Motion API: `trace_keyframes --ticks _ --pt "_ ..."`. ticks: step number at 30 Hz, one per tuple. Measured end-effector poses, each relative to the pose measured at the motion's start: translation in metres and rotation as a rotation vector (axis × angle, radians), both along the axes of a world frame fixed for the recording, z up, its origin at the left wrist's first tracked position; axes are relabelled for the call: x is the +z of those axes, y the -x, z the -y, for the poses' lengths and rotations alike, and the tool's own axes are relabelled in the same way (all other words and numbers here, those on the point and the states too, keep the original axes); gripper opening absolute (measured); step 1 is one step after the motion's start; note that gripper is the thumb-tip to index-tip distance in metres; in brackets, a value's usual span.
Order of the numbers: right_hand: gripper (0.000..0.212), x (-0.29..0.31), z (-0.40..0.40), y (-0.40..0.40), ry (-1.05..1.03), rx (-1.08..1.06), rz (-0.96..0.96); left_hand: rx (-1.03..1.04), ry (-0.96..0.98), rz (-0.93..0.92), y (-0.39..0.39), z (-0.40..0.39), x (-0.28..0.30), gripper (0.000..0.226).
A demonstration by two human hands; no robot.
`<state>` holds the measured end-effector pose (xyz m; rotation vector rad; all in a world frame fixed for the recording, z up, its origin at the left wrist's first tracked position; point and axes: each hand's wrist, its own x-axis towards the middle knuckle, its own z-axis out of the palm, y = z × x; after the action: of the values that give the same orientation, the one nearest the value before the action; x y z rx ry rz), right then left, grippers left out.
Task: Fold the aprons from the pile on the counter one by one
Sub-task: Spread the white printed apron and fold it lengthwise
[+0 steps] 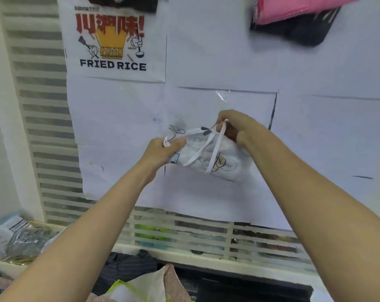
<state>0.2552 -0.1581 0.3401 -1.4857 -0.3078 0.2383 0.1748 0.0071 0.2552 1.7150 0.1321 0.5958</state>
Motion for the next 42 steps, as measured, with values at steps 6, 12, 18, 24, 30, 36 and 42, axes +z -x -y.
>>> trace_keyframes --ticks 6,12,18,24,30,36,42 --pt "0.026 0.119 0.052 0.015 -0.305 0.006 0.119 -0.076 -0.056 0.204 -0.027 0.031 0.106 0.024" --pt "0.024 0.228 0.107 0.035 -0.23 -0.039 0.349 -0.175 -0.071 0.455 -0.034 0.077 0.233 0.021" --pt "0.007 0.3 0.125 0.017 0.185 -0.538 0.674 -0.173 -0.064 0.529 -0.06 0.125 0.291 0.02" --pt "0.029 0.331 0.11 -0.032 0.432 -0.829 0.857 0.045 -0.085 0.509 -0.108 0.141 0.316 0.022" --pt "0.012 0.343 0.086 -0.074 0.5 -0.916 1.052 0.087 -0.073 0.518 -0.137 0.124 0.334 0.029" --pt "0.03 0.353 0.072 -0.097 0.713 -1.008 1.223 0.091 -0.059 0.544 -0.155 0.118 0.336 0.035" --pt "0.03 0.341 0.078 -0.103 0.819 -1.006 1.25 0.118 -0.124 0.586 -0.162 0.114 0.328 0.028"
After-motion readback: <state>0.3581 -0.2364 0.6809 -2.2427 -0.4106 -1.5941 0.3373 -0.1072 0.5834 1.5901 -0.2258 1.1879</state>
